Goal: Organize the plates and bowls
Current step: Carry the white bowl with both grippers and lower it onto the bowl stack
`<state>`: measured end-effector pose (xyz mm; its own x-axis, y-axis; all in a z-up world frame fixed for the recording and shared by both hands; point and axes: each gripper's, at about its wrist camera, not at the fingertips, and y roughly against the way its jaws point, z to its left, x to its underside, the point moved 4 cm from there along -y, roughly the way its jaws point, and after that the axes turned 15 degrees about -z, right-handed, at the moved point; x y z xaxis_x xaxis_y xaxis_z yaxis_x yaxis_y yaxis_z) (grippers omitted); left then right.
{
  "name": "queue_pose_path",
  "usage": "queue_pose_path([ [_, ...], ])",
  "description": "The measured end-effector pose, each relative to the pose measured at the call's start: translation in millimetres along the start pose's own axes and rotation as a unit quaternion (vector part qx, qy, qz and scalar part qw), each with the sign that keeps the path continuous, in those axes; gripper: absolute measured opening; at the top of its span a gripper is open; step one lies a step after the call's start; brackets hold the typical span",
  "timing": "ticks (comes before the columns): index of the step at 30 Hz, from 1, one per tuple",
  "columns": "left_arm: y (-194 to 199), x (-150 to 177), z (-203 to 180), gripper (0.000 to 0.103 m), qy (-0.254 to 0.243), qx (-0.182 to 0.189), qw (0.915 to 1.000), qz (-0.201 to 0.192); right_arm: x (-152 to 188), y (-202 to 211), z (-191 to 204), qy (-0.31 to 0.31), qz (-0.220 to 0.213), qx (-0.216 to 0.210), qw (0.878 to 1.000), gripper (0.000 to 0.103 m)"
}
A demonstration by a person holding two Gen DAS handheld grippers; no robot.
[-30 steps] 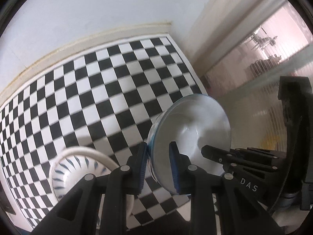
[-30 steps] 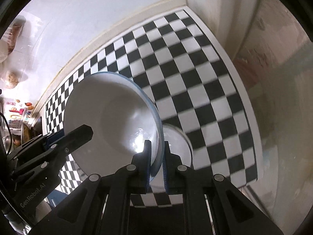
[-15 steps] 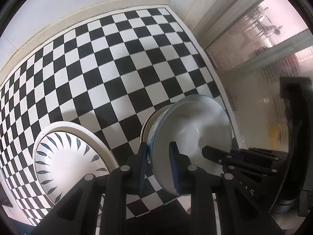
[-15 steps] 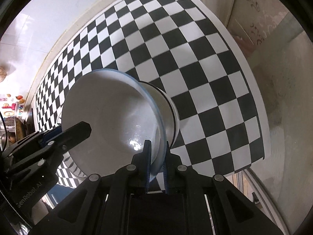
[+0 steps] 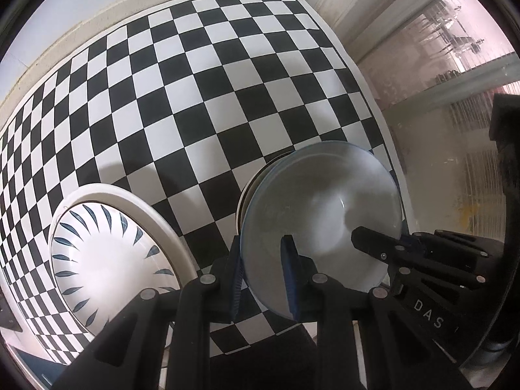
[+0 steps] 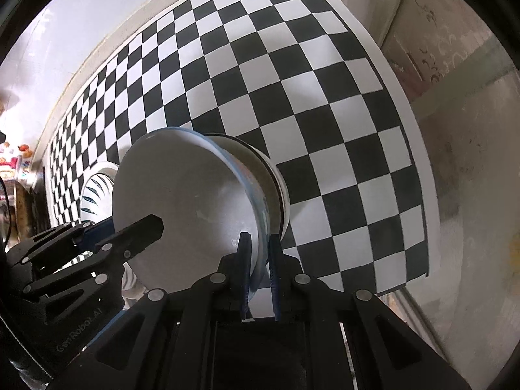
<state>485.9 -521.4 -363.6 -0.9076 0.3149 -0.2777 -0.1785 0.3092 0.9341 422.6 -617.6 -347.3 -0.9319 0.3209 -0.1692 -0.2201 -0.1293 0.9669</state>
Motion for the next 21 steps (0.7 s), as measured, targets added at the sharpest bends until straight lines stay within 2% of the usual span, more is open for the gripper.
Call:
queue_pose_path([
  [11,-9.9,-1.3,0.6,0.02,-0.005,-0.009,0.9997,0.024,-19.0,-8.6,17.1,0.039,0.034,0.028,0.998,0.012],
  [21,-11.2,-7.0,5.7,0.02,0.002,-0.011,0.9998,0.019,-21.5,-7.3,17.1,0.053,0.041,0.03,0.997,0.014],
])
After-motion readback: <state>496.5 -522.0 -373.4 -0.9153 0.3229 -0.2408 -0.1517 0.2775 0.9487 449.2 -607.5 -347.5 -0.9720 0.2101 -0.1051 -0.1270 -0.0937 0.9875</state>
